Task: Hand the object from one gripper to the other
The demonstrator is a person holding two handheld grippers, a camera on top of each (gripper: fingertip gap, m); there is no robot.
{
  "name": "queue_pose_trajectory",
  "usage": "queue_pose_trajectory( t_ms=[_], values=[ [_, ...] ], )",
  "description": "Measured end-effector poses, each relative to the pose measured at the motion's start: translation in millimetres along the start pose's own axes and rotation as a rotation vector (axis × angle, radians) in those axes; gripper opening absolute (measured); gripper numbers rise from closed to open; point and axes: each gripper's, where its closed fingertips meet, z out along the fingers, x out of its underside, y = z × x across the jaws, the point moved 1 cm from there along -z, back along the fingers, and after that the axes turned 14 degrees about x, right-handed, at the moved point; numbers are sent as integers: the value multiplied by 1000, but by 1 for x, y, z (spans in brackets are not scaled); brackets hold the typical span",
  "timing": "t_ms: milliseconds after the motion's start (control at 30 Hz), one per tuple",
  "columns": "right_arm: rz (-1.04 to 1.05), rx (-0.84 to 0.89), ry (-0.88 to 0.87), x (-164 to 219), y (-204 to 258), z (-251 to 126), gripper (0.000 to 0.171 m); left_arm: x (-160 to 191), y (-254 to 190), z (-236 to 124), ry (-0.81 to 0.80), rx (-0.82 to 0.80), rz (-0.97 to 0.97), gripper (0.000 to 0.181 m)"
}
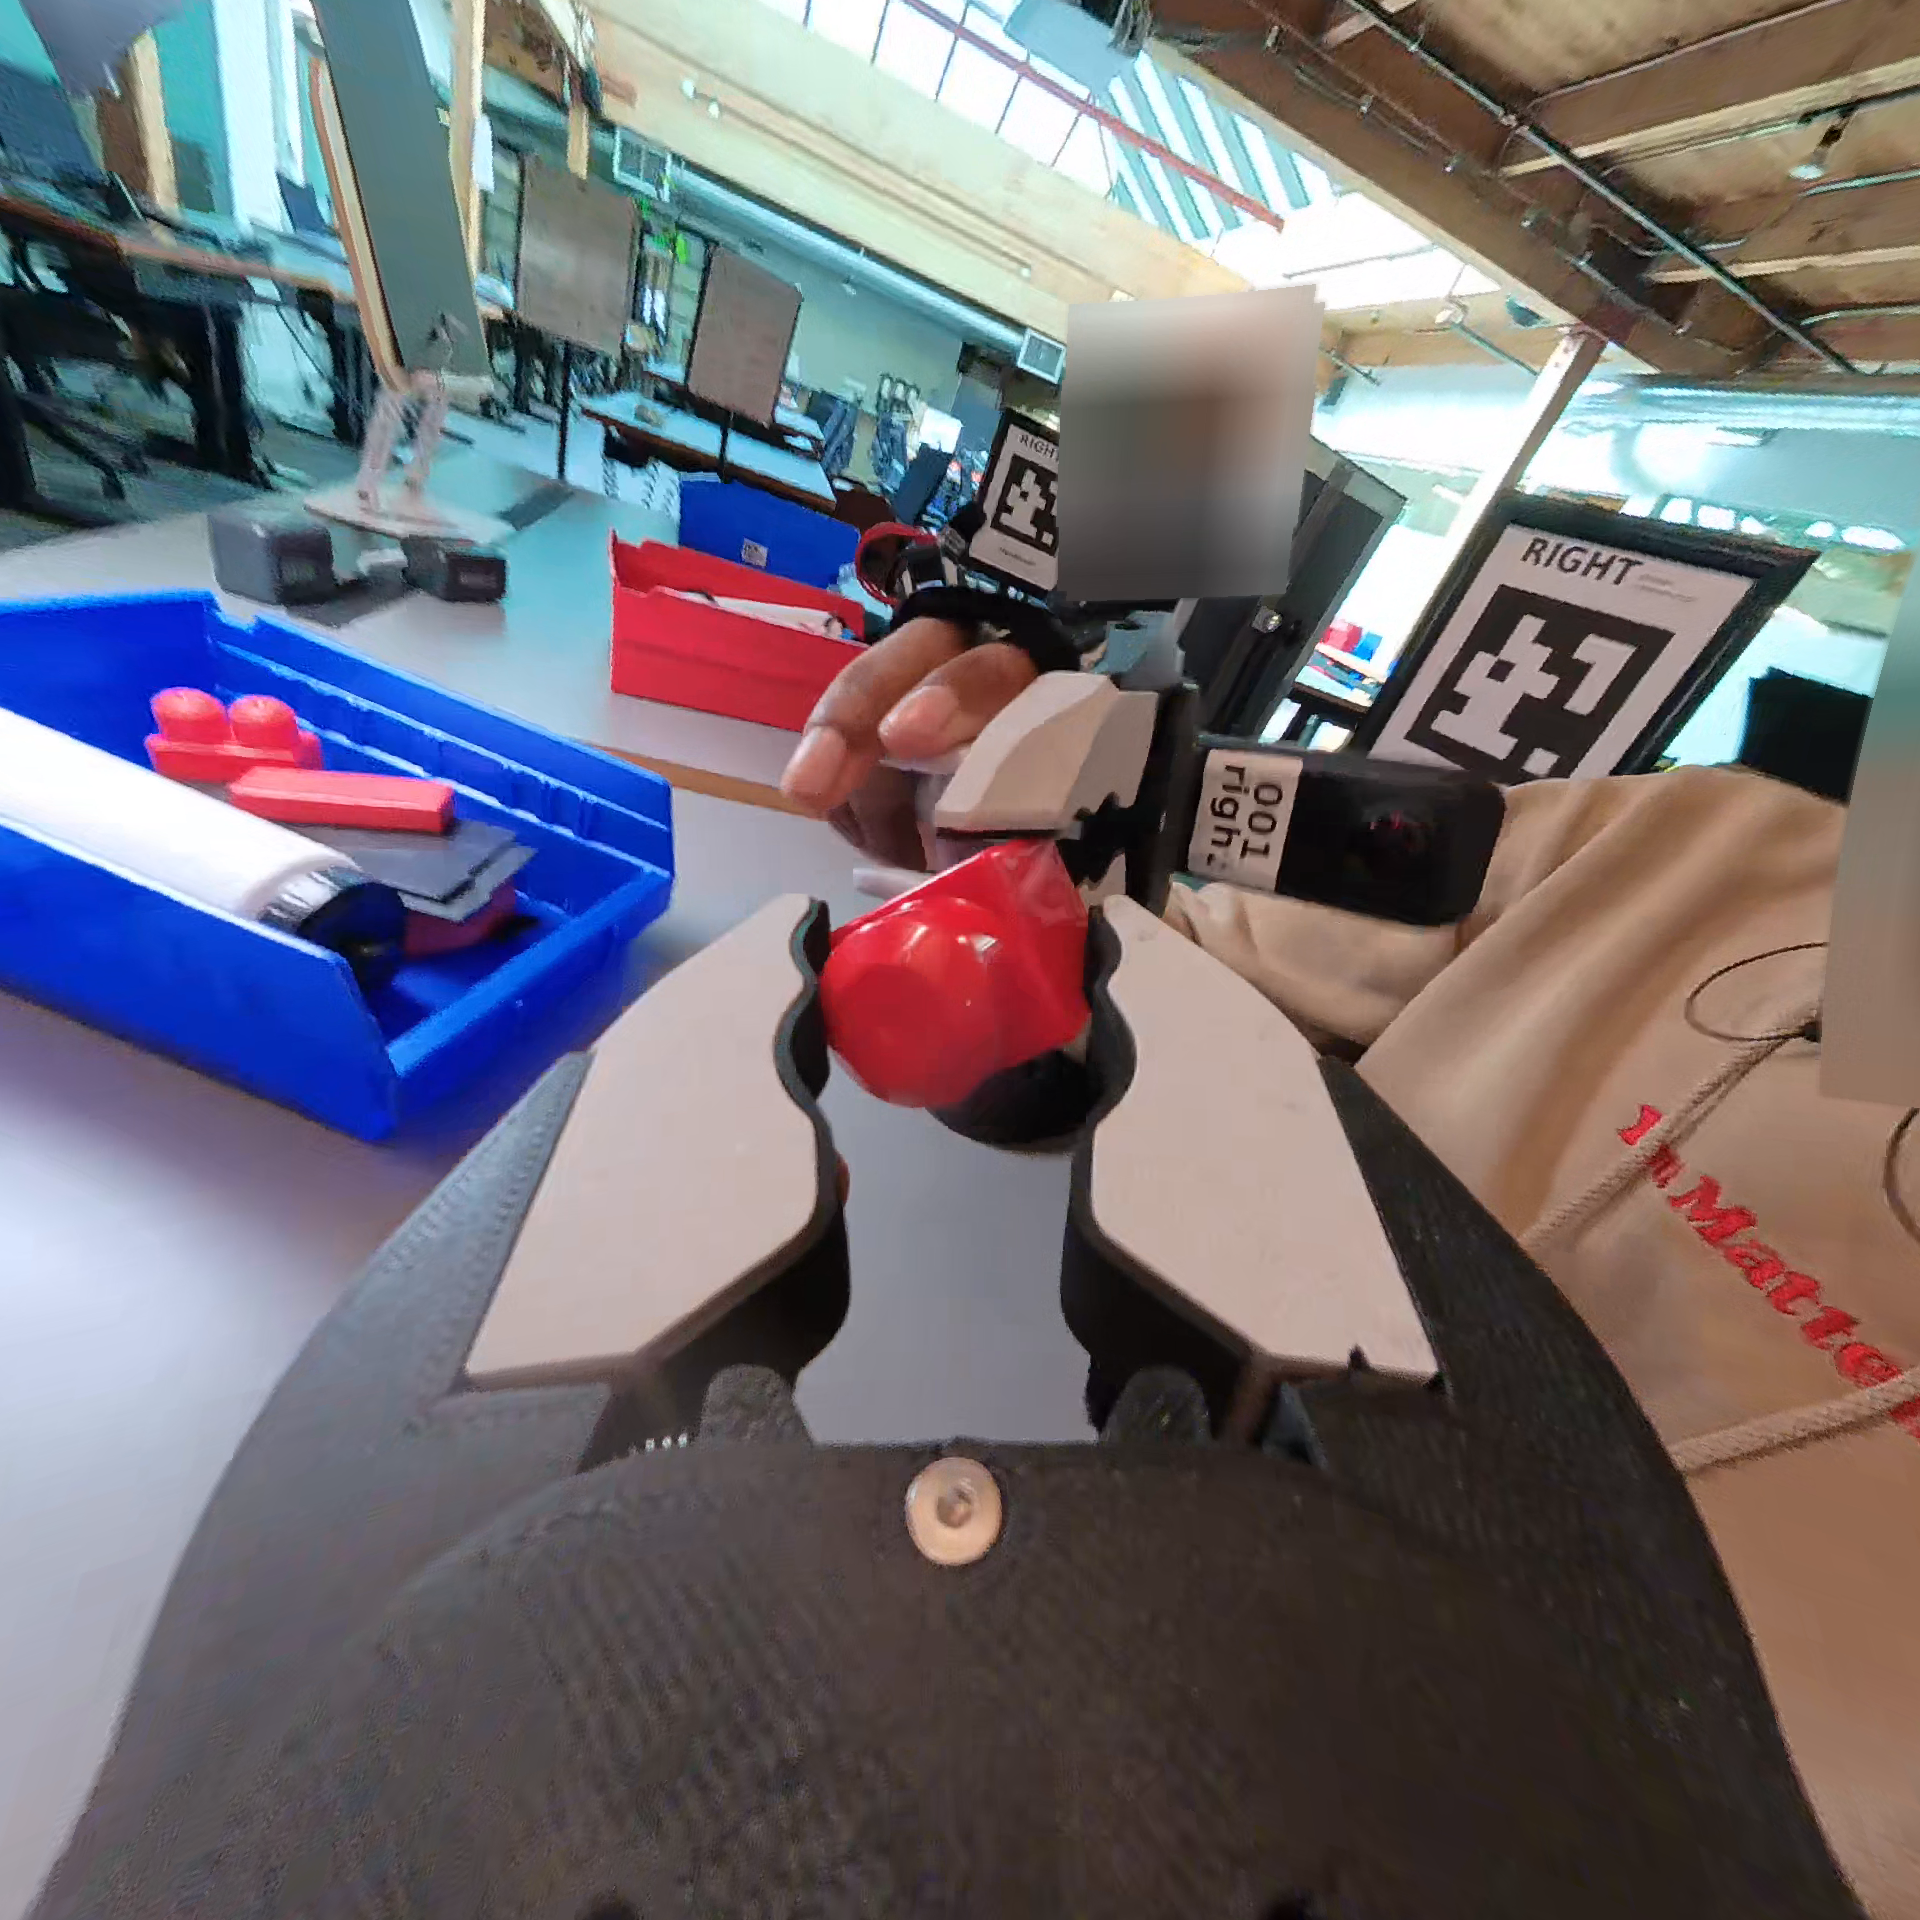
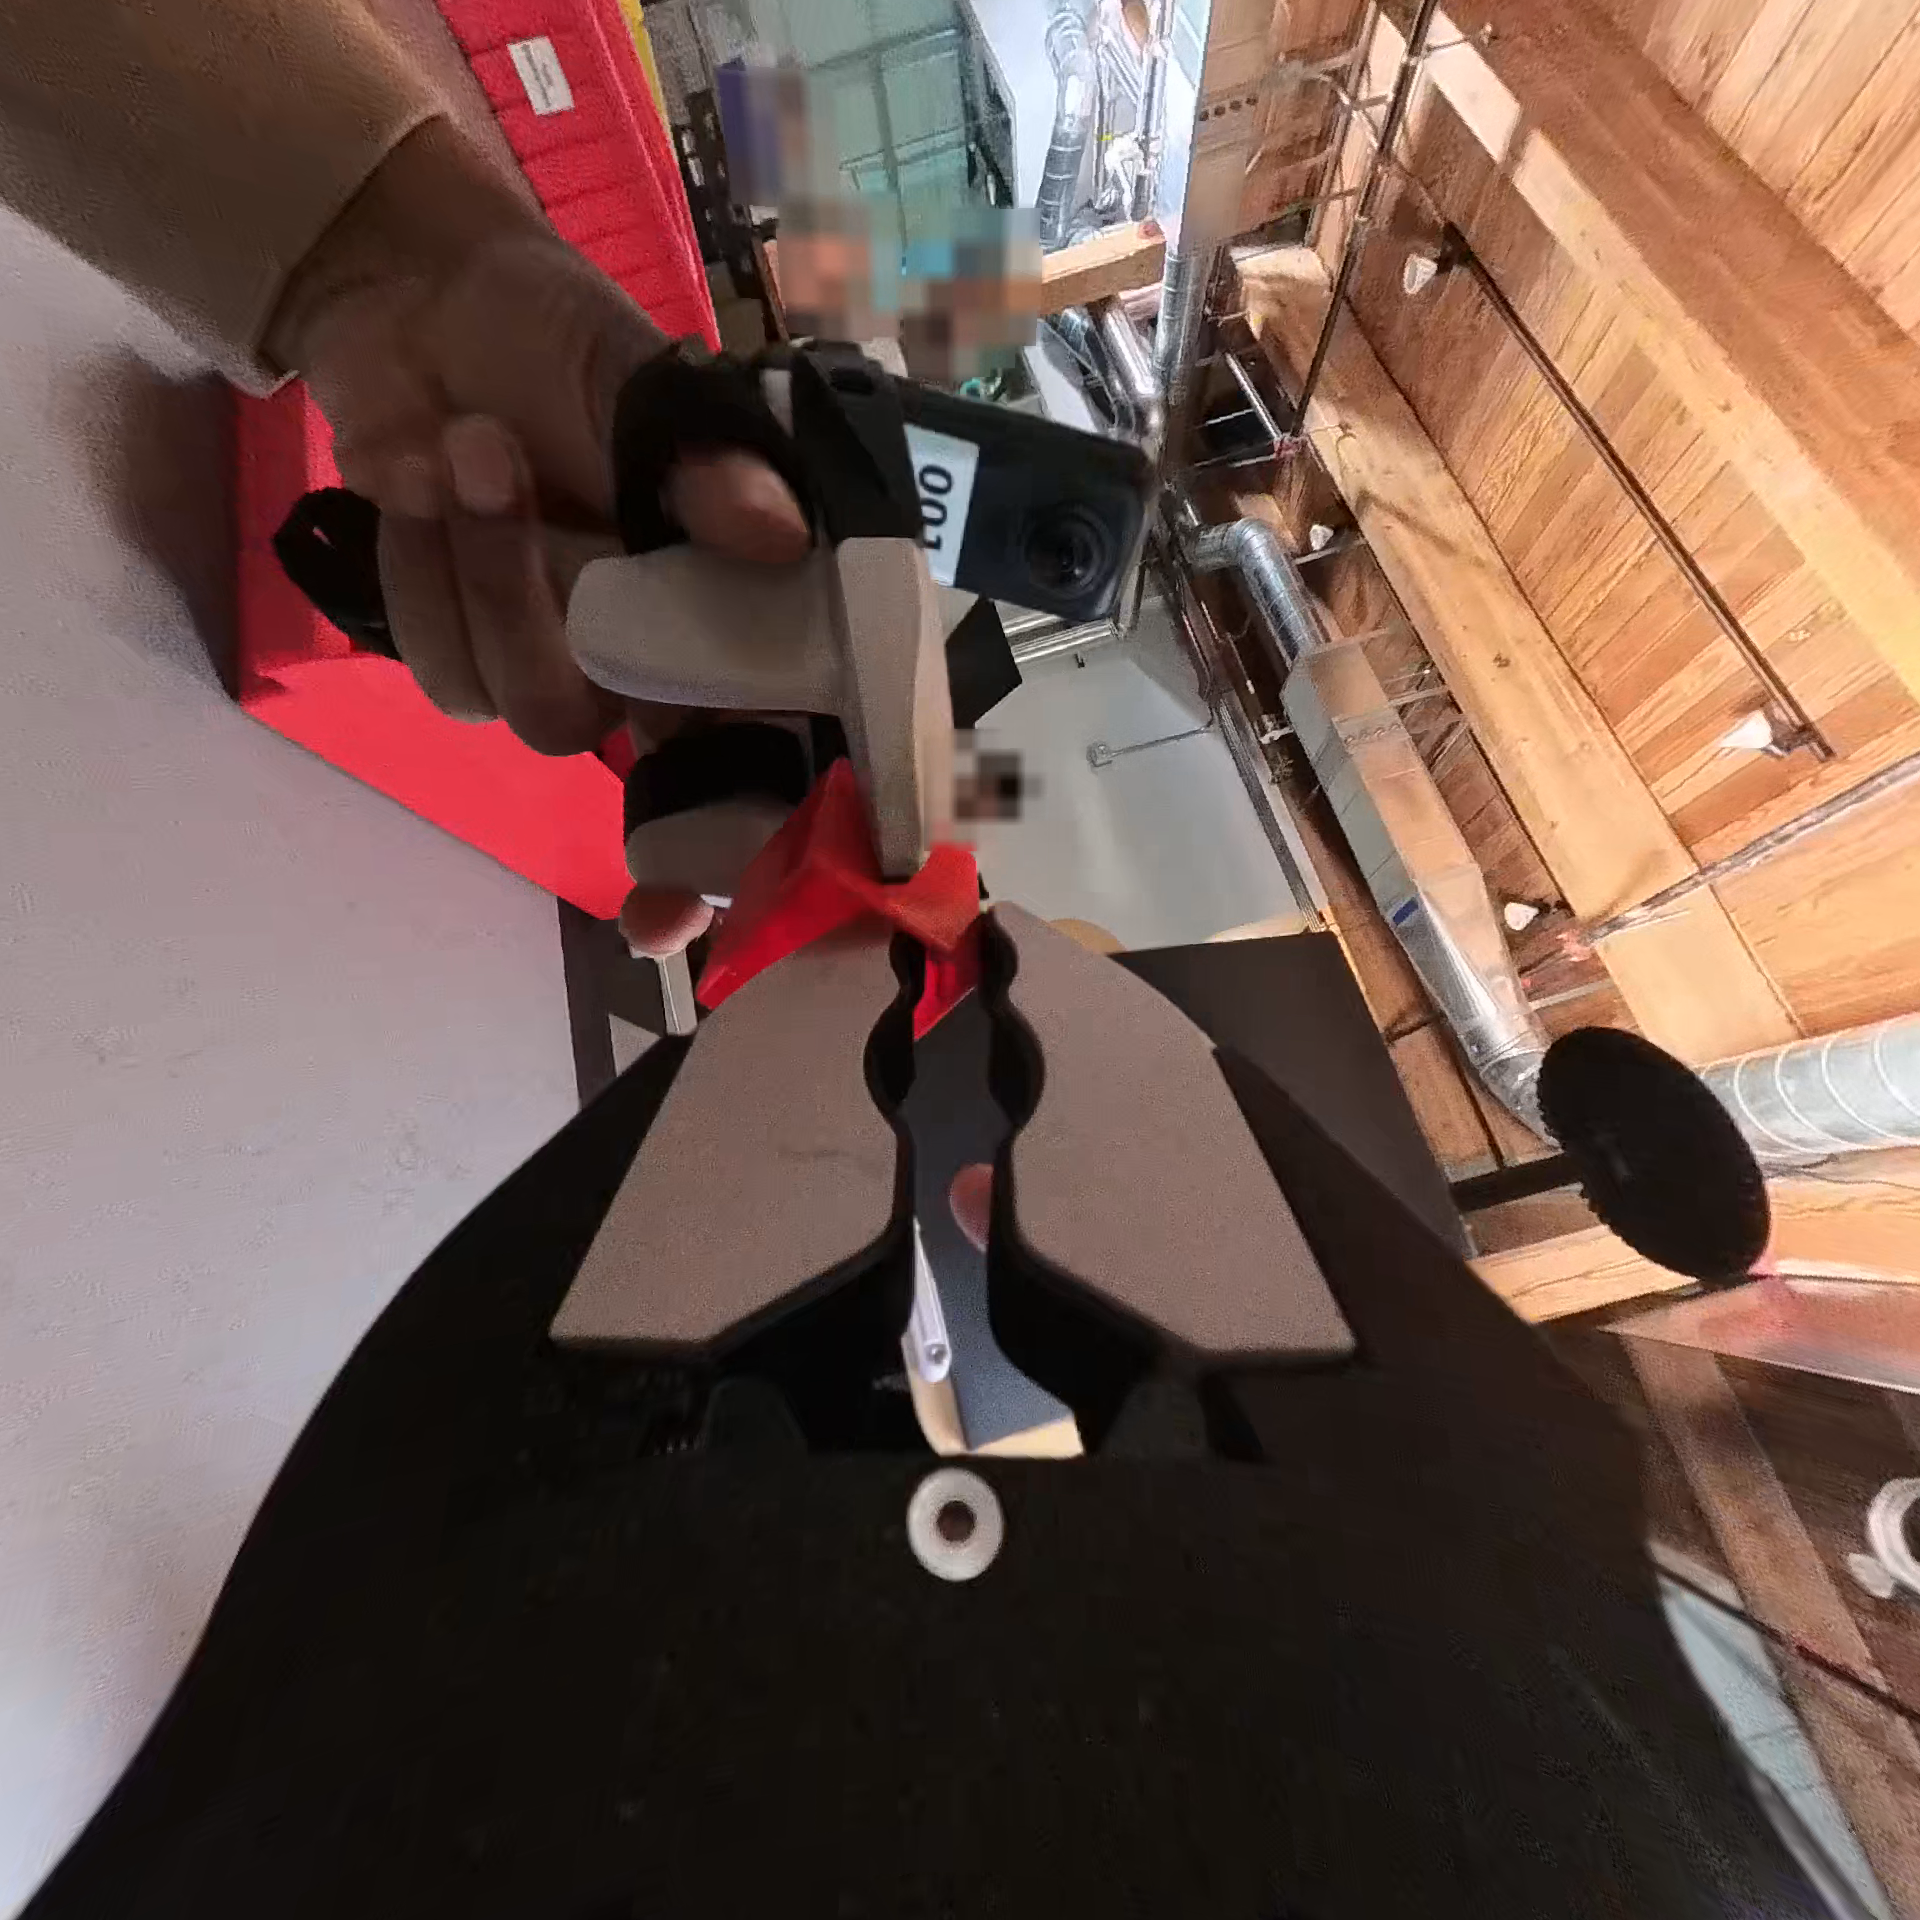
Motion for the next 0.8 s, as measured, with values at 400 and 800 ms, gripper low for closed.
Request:
queue_pose_trajectory(
  t_ms=[400, 800],
  values=[
    [756, -212, 74, 7, -2, 2, 8, -15, -9, -9, -8, -111, 447, 42],
    [96, 25, 94, 41, -10, 0, 7, -9, 22, -13, -101, -126, -24, 61]
  ],
)
